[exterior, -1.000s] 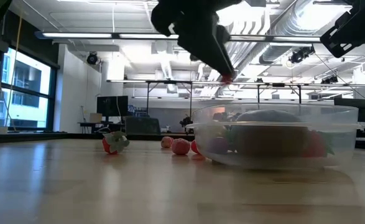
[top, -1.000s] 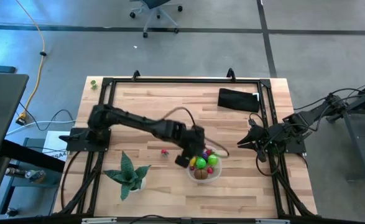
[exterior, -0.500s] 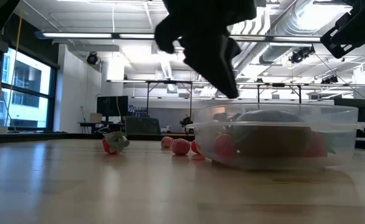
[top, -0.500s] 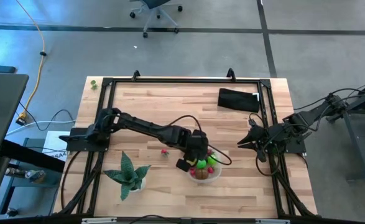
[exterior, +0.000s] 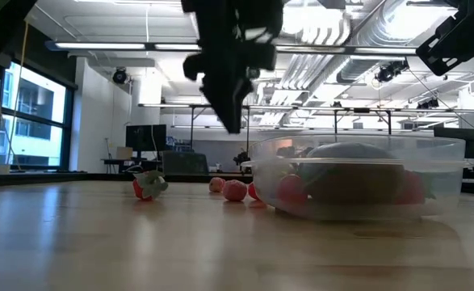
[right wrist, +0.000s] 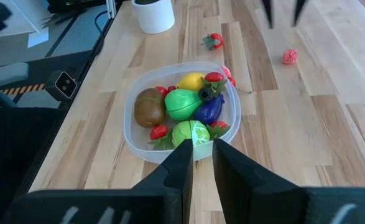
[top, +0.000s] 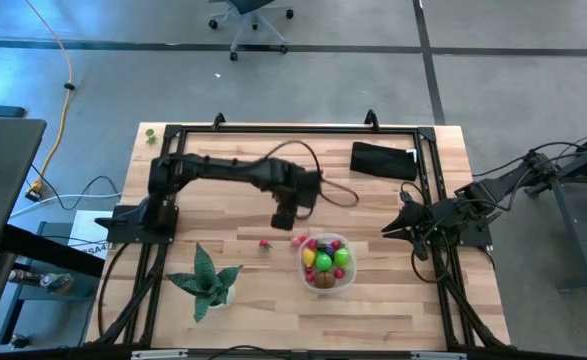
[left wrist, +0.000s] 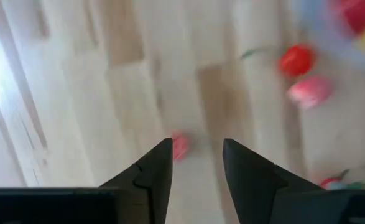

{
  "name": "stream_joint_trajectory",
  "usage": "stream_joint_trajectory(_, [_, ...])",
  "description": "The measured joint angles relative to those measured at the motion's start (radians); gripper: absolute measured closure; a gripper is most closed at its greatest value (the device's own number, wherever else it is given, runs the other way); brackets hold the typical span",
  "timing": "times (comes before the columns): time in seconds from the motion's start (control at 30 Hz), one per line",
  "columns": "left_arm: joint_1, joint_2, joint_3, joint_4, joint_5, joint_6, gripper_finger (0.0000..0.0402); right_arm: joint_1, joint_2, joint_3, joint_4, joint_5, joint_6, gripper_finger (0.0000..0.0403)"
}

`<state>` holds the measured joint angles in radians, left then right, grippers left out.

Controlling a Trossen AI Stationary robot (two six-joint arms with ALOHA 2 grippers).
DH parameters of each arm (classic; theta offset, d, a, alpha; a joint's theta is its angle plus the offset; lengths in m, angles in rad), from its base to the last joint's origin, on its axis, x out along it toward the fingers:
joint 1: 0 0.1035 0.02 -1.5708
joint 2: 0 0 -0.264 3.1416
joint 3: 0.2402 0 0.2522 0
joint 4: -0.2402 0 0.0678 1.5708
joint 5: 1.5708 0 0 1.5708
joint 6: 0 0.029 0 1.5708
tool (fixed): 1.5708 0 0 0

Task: Pick and placing Produce into tupperware
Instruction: Put the top apricot into the transparent bin

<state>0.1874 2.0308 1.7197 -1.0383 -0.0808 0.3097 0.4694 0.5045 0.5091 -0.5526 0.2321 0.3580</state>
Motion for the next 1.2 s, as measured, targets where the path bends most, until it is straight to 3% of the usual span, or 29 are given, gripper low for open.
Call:
stream_joint_trajectory(0.43, [0.138,0.002,-0.227,0.167,0.172,0.061,0.0265,0.0,0.0,0.0,-0.001,0.0,0.0,0.0352])
stream_joint_trajectory(0.83, [0.153,0.002,-0.23,0.182,0.136,0.12,0.0264,0.0,0.0,0.0,-0.001,0.0,0.0,0.0352])
stream_joint_trajectory(1.2, [0.153,0.017,-0.23,0.194,0.137,0.133,0.0157,0.0,0.0,0.0,-0.001,0.0,0.0,0.0352])
